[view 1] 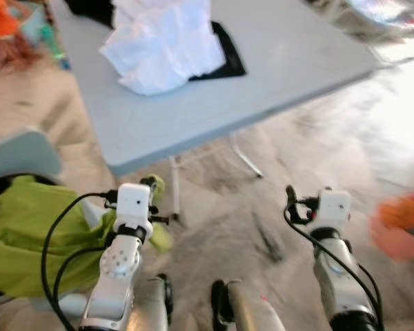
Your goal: Hang hanger
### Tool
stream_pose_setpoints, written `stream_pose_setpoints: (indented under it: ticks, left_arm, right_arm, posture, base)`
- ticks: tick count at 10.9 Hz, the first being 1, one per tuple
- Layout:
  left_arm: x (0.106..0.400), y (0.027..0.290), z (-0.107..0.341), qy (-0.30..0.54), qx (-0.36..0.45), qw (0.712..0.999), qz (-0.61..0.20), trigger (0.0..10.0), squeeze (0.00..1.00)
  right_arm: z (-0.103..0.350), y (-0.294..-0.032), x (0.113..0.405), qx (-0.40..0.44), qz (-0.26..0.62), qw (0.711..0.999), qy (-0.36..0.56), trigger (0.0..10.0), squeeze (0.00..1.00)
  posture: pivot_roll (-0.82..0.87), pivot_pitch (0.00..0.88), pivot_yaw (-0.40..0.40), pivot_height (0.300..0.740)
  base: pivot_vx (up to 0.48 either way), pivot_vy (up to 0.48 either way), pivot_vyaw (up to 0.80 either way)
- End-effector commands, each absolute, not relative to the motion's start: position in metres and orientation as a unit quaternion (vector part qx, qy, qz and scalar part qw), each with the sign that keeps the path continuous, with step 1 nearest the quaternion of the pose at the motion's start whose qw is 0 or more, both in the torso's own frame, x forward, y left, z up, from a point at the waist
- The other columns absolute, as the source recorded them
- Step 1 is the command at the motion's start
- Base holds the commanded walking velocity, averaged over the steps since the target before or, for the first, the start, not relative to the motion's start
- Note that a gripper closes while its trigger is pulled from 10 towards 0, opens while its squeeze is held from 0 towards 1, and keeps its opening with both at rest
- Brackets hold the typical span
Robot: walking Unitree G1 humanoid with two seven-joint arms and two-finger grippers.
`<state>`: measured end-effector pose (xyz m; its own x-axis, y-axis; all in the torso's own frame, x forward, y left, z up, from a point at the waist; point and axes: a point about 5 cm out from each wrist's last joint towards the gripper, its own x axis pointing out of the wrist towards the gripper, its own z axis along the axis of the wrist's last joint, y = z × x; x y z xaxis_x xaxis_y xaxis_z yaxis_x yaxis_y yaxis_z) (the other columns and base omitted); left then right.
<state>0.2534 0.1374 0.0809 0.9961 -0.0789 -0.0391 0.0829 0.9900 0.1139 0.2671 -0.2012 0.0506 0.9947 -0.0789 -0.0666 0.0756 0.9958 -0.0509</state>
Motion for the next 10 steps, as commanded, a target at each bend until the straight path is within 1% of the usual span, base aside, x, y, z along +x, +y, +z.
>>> stream_pose_setpoints:
  ticks: [1,4,8,9,10]
  left_arm:
    - [0.2515,0.1389,0.0817,0.019,0.056,0.998,-0.033,10.0,0.00]
    - [0.2517,0.1403,0.0803,0.025,0.054,0.998,-0.028,10.0,0.00]
    - [0.2558,0.1465,0.0799,0.039,0.036,0.999,0.008,10.0,0.00]
    - [0.2568,0.1469,0.0806,0.039,0.046,0.998,0.013,10.0,0.00]
    - [0.2573,0.1461,0.0814,0.039,0.041,0.998,0.008,10.0,0.00]
  right_arm:
    - [0.0472,-0.2002,0.2646,-0.025,-0.036,0.998,0.044,10.0,0.00]
    - [0.0470,-0.2001,0.2651,-0.026,-0.035,0.998,0.048,10.0,0.00]
    - [0.0472,-0.2007,0.2636,-0.028,-0.035,0.998,0.049,10.0,0.00]
    - [0.0470,-0.2008,0.2635,-0.028,-0.035,0.998,0.050,10.0,0.00]
    - [0.0465,-0.2008,0.2635,-0.027,-0.035,0.998,0.051,10.0,0.00]
  posture:
    - [0.02,0.236,-0.033,0.740]
    - [0.02,0.237,-0.034,0.740]
    - [0.02,0.246,-0.039,0.740]
    - [0.02,0.251,-0.041,0.740]
    - [0.02,0.255,-0.042,0.740]
  base:
    - [0.000,0.000,0.00]
    - [0.000,0.000,-0.74]
    - [0.000,0.000,-0.80]
    - [0.000,0.000,-0.80]
    - [0.000,0.000,-0.80]
